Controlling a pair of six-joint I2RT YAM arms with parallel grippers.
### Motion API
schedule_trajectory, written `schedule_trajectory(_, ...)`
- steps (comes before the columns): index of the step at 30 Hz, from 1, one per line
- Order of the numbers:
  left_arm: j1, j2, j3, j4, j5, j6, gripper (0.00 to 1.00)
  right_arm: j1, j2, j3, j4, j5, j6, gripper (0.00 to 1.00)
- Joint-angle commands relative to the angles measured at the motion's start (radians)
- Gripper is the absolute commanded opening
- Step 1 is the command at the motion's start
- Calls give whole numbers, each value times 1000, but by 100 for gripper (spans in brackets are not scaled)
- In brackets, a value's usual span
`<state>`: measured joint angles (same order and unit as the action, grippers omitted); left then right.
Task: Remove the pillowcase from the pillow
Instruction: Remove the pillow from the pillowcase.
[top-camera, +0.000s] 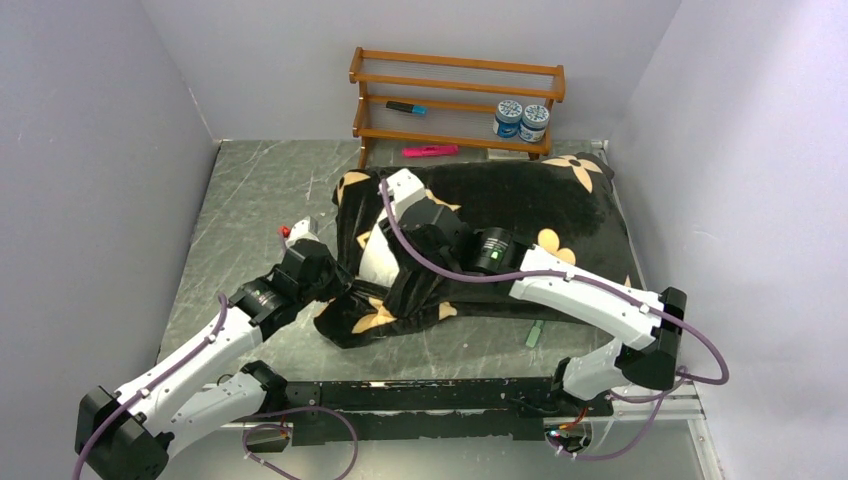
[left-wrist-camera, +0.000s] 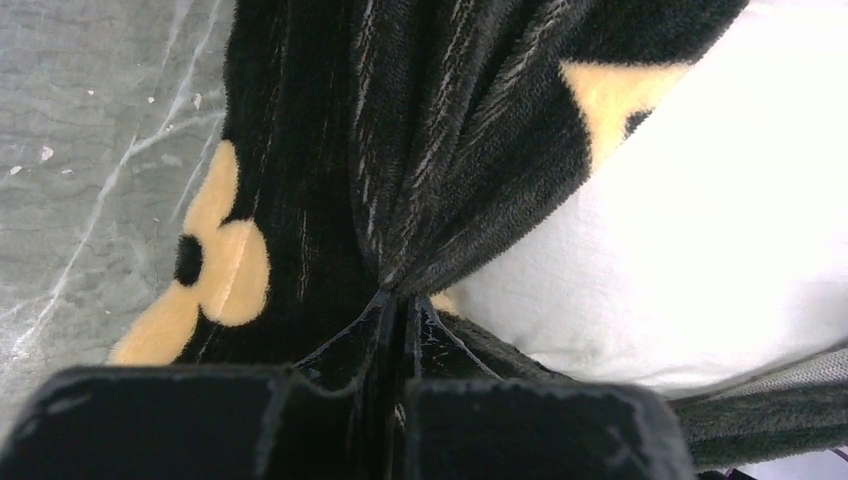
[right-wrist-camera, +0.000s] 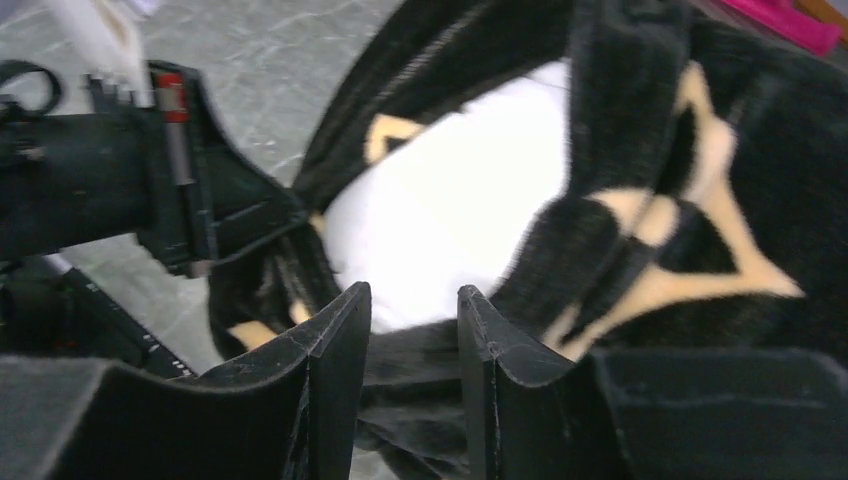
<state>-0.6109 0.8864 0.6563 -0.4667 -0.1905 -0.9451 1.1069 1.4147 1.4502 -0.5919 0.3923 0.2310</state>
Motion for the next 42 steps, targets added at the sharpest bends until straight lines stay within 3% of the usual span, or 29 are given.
schedule_trajectory(1, 10, -13, -33, -103, -11, 7, 5, 57, 47, 78, 23, -62, 63, 41)
schedule_trajectory(11, 10, -21, -50, -90, 26, -35, 5, 62, 168, 55, 21, -106, 171, 46)
schedule_trajectory(22, 10, -29, -41, -103, 48, -26, 5, 61, 258, 76, -93, 66, 227, 68)
schedule_trajectory(30, 10, -41, -38, -118, 65, -15, 5, 58, 333, 110, -219, 185, 285, 76)
schedule_trajectory(42, 10, -71, -36, -168, 66, -3, 5, 8, 377, 67, -168, 163, 333, 89)
